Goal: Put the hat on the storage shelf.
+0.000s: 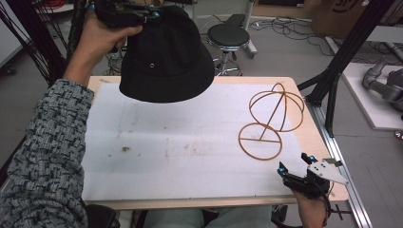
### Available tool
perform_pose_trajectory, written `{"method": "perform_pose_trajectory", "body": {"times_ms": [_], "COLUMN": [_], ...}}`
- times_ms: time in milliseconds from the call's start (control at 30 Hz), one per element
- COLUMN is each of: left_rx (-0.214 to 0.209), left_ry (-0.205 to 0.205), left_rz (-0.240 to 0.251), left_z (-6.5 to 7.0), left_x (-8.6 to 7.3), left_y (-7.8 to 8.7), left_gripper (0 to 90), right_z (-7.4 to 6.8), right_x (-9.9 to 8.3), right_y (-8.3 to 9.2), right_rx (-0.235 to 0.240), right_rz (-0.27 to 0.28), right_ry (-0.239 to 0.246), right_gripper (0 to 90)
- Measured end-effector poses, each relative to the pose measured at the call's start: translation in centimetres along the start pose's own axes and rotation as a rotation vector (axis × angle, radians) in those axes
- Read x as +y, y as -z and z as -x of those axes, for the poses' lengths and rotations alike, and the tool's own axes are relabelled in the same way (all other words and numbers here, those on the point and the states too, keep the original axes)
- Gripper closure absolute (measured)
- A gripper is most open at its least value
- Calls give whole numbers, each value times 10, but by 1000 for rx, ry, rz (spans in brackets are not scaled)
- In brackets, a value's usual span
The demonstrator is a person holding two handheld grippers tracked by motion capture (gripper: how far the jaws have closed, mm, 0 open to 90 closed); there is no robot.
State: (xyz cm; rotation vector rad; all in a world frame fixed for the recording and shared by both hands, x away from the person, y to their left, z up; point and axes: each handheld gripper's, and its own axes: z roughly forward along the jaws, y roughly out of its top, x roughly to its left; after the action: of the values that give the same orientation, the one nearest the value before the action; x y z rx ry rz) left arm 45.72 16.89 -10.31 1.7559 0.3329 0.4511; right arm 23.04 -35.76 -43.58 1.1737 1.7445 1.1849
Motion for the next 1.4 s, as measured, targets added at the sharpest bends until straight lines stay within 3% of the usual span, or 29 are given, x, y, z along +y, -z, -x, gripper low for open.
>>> {"method": "perform_pose_trajectory", "body": {"times_ms": [400,567,700,800,933,1200,1300,1400], "left_rx": [-47,-37,-27,-33,-23,33,45,19], "left_ry": [-1,-24,-50,-43,-39,-46,-80,-97], "left_rz": [71,37,46,80,74,70,41,88], "left_z": [5,6,10,10,9,5,12,23], "left_x": [13,20,32,36,37,42,55,64], "left_y": [-20,-25,-22,-18,-12,10,14,14], "left_gripper": [858,858,858,859,859,859,859,860], "right_z": [-3,-3,-2,-2,-3,-3,-3,-4], "right_x": [1,1,1,1,1,1,1,1], "right_y": [-3,-3,-3,-3,-3,-4,-4,-6], "right_rx": [12,15,16,16,14,16,17,20], "right_rz": [-7,-4,-7,-11,-5,-9,-11,-17], "right_ry": [6,11,6,9,7,4,6,10], "right_gripper": [123,123,123,123,123,123,123,123]}}
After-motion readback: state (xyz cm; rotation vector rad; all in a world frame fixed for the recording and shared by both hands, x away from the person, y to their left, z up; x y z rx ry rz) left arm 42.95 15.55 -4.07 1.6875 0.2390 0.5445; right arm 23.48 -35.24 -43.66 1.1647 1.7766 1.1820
